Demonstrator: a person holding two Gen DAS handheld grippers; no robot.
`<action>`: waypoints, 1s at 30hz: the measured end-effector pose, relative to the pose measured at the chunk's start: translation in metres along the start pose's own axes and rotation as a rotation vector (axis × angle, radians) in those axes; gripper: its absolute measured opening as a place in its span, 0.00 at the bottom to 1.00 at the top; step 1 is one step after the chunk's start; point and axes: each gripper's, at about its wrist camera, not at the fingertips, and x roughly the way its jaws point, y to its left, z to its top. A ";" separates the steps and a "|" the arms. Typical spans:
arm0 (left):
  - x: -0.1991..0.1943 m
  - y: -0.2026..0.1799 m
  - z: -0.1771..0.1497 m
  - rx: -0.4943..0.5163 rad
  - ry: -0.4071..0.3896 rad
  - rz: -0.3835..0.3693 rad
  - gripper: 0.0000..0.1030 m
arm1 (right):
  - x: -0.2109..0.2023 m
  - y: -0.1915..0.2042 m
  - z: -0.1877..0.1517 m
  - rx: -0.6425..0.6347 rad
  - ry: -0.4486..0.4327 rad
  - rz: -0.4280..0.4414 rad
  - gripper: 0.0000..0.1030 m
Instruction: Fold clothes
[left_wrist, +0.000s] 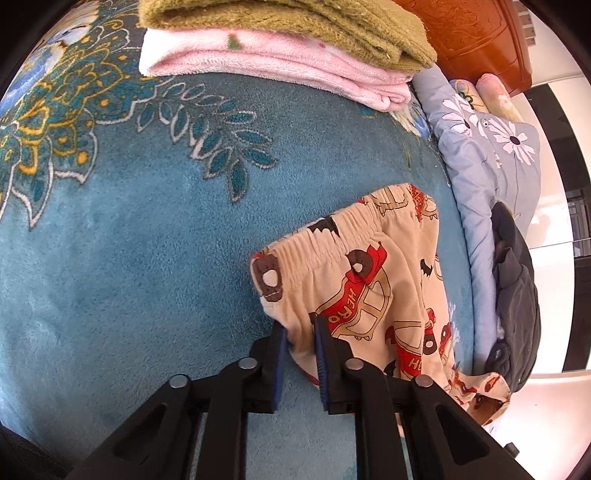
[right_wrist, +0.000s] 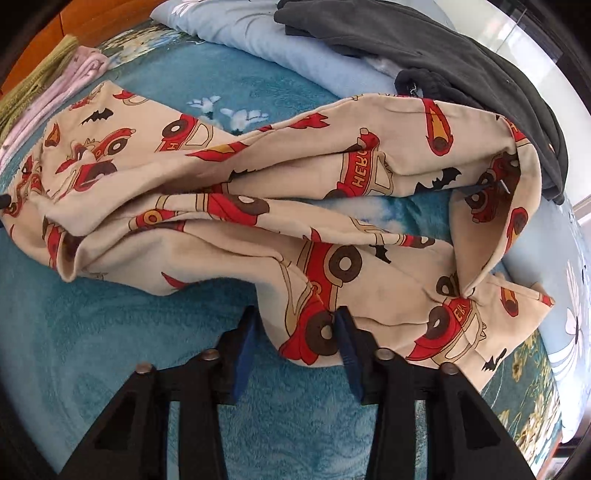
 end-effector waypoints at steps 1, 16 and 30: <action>-0.003 0.000 0.000 0.000 -0.008 -0.012 0.09 | -0.002 -0.005 0.001 0.028 0.007 0.001 0.03; -0.060 -0.004 0.000 0.044 -0.213 -0.026 0.06 | -0.138 0.021 -0.082 -0.189 -0.030 0.164 0.03; -0.054 0.012 0.001 -0.030 -0.181 0.035 0.06 | -0.134 -0.077 -0.113 0.271 -0.037 0.308 0.47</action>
